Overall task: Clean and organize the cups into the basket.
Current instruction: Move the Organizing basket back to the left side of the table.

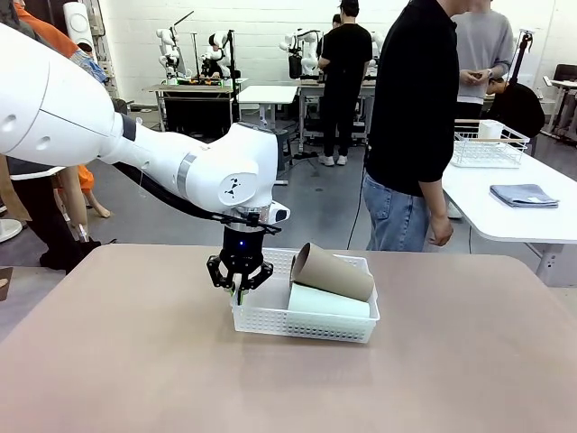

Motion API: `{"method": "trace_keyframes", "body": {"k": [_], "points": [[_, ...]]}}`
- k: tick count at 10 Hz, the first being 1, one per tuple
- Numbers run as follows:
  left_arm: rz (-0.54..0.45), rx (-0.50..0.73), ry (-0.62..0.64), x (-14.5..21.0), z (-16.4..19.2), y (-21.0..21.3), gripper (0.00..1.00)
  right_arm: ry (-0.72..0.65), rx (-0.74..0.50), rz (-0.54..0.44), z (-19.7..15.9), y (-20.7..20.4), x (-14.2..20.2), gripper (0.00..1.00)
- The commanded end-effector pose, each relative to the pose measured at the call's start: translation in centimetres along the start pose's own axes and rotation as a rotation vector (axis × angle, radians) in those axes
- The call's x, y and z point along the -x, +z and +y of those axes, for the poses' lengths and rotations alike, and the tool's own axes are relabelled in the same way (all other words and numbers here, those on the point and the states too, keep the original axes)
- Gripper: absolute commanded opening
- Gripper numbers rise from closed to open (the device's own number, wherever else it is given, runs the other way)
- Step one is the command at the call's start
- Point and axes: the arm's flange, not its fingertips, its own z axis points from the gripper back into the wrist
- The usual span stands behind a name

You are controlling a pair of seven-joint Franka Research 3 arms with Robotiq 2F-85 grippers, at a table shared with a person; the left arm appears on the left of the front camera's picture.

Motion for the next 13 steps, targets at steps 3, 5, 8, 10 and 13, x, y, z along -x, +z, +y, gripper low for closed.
{"method": "trace_keyframes", "body": {"k": [3, 5, 8, 10, 13], "points": [[0.002, -0.006, -0.004, 0.1, 0.1, -0.1, 0.0, 0.0, 0.0, 0.0, 0.0, 0.0, 0.0, 1.0], [0.002, -0.006, -0.004, 0.1, 0.1, -0.1, 0.0, 0.0, 0.0, 0.0, 0.0, 0.0, 0.0, 1.0], [0.002, -0.006, -0.004, 0.1, 0.1, -0.1, 0.0, -0.26, -0.131, -0.095, 1.5, 0.0, -0.3, 1.0], [0.002, -0.006, -0.004, 0.1, 0.1, -0.1, 0.0, -0.4, -0.184, -0.104, 2.0, 1.6, 0.0, 1.0], [0.002, -0.006, -0.004, 0.1, 0.1, -0.1, 0.0, -0.471, -0.148, -0.117, 1.5, 2.4, -0.2, 1.0]]}}
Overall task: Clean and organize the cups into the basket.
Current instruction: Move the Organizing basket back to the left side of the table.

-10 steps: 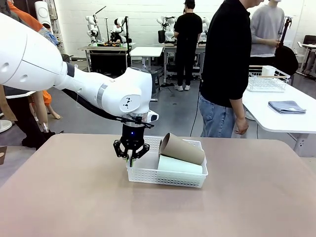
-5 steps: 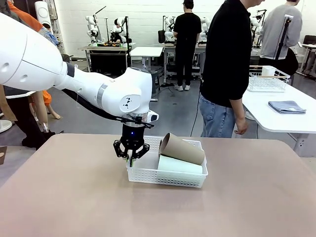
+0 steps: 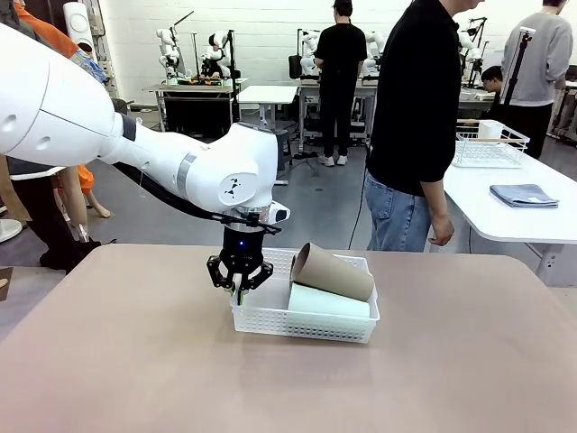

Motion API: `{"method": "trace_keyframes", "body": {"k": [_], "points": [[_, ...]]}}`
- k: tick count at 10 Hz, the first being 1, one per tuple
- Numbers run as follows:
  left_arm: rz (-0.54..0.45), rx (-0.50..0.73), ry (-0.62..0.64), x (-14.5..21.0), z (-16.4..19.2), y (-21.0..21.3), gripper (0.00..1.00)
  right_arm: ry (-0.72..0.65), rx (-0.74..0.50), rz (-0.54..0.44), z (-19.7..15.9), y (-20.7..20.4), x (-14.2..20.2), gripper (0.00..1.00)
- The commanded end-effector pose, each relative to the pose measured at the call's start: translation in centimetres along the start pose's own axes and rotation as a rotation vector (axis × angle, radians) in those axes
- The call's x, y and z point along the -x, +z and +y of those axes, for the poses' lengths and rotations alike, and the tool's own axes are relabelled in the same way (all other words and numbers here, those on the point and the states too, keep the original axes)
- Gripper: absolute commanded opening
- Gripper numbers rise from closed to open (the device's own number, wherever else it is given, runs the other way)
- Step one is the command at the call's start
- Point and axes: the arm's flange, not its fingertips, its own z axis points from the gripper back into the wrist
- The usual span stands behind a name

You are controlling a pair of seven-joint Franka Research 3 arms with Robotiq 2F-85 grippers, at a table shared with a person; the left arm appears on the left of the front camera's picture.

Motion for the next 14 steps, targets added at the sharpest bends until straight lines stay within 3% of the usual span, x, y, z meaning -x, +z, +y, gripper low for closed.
{"method": "trace_keyframes", "body": {"k": [1, 2, 8, 9, 10, 12, 14], "points": [[0.002, -0.006, -0.004, 0.1, 0.1, -0.1, 0.0, 0.024, -0.066, 0.024, 0.2, -0.5, -1.0, 1.0], [0.002, -0.006, -0.004, 0.1, 0.1, -0.1, 0.0, 0.0, 0.0, 0.0, 0.0, 0.0, 0.0, 1.0], [0.002, -0.006, -0.004, 0.1, 0.1, -0.1, 0.0, 0.0, 0.0, 0.0, 0.0, 0.0, 0.0, 1.0], [0.0, 0.0, 0.0, 0.0, 0.0, 0.0, 0.06, 0.0, 0.0, 0.0, 0.0, 0.0, 0.0, 1.0], [0.011, -0.007, -0.021, -0.1, 2.0, -0.2, 0.06, 0.0, 0.0, 0.0, 0.0, 0.0, 0.0, 1.0], [-0.084, -0.107, 0.029, -0.2, 8.2, 0.5, 0.06, 0.0, 0.0, 0.0, 0.0, 0.0, 0.0, 1.0], [-0.063, -0.144, 0.065, 0.2, 15.0, 0.6, 0.06, 0.0, 0.0, 0.0, 0.0, 0.0, 0.0, 1.0]]}}
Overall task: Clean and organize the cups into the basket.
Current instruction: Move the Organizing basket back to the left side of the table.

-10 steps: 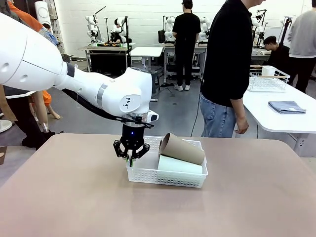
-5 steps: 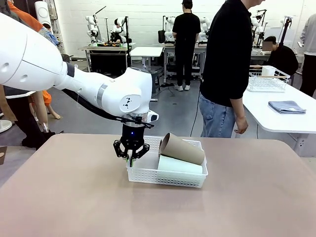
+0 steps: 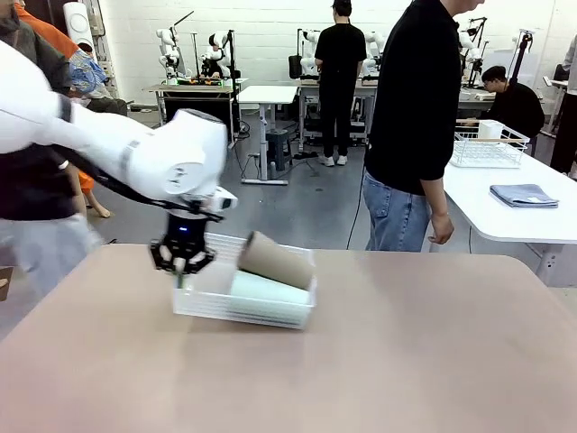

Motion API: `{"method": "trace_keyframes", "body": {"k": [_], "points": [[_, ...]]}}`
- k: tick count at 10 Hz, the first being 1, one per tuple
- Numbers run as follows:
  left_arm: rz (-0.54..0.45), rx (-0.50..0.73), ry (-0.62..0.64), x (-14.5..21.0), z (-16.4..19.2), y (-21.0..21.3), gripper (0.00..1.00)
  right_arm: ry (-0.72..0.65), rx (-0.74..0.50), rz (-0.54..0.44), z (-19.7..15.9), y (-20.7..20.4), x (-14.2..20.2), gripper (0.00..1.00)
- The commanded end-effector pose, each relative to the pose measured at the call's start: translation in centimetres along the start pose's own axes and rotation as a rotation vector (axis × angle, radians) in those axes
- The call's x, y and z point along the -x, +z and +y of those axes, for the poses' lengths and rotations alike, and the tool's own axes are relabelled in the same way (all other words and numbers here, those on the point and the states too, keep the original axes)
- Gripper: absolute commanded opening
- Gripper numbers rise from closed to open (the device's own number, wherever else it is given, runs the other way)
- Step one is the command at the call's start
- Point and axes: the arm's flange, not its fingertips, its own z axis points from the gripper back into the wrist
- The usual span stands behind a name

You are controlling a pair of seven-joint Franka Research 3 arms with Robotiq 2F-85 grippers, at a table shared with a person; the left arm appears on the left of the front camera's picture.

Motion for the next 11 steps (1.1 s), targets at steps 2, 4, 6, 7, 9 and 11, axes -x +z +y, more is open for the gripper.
{"method": "trace_keyframes", "body": {"k": [2, 4, 6, 7, 9, 11], "points": [[-0.014, -0.045, 0.056, 1.5, 10.0, -1.5, 0.06, -0.002, 0.013, -0.002, 0.0, 0.1, 0.3, 1.0], [0.025, -0.063, 0.086, 1.3, 15.4, -2.5, 0.06, -0.002, 0.013, -0.002, 0.0, 0.1, 0.3, 1.0], [0.035, -0.012, 0.009, 1.0, 19.3, -3.3, 0.06, -0.002, 0.013, -0.002, 0.0, 0.1, 0.3, 1.0], [0.06, -0.003, 0.022, 0.2, 20.8, -4.2, 0.06, -0.002, 0.013, -0.002, 0.0, 0.1, 0.3, 1.0], [0.1, 0.059, 0.051, -1.7, 23.5, -5.9, 0.06, -0.002, 0.013, -0.002, 0.0, 0.1, 0.3, 1.0], [0.082, 0.077, 0.014, -1.9, 23.7, -6.8, 0.06, -0.002, 0.013, -0.002, 0.0, 0.1, 0.3, 1.0]]}}
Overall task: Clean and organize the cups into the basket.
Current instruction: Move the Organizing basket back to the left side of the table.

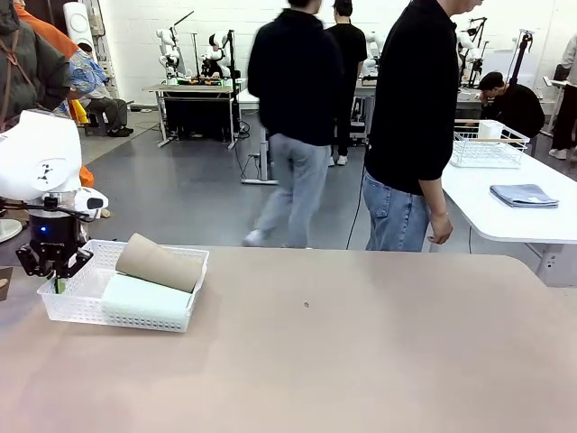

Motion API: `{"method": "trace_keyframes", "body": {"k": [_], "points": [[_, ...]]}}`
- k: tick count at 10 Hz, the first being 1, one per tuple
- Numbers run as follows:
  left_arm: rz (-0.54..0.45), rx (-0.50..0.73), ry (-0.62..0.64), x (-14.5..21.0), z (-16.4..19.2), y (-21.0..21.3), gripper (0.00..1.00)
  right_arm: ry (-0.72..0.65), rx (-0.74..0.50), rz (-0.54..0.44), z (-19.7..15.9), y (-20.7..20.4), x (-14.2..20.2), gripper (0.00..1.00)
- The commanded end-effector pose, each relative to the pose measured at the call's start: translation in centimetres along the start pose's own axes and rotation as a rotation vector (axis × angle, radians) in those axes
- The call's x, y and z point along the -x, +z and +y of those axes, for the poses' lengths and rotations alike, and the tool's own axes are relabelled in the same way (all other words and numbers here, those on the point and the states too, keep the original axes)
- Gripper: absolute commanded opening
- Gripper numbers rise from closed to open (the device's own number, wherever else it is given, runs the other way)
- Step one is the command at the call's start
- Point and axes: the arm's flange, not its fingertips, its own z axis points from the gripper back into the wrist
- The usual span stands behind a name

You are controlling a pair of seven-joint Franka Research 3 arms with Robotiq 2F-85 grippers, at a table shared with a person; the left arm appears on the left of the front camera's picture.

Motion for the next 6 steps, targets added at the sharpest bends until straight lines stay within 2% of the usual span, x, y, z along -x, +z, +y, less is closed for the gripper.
{"method": "trace_keyframes", "body": {"k": [1, 2, 6], "points": [[-0.04, 0.017, -0.026, -0.1, -1.1, 0.4, 0.06, -0.001, 0.012, -0.001, 0.0, 0.0, 0.2, 1.0], [0.0, 0.0, 0.0, 0.0, 0.0, 0.0, 0.06, -0.001, 0.012, -0.001, 0.0, 0.0, 0.2, 1.0], [0.0, 0.0, 0.0, 0.0, 0.0, 0.0, 0.06, -0.001, 0.012, -0.001, 0.0, 0.0, 0.2, 1.0]]}}
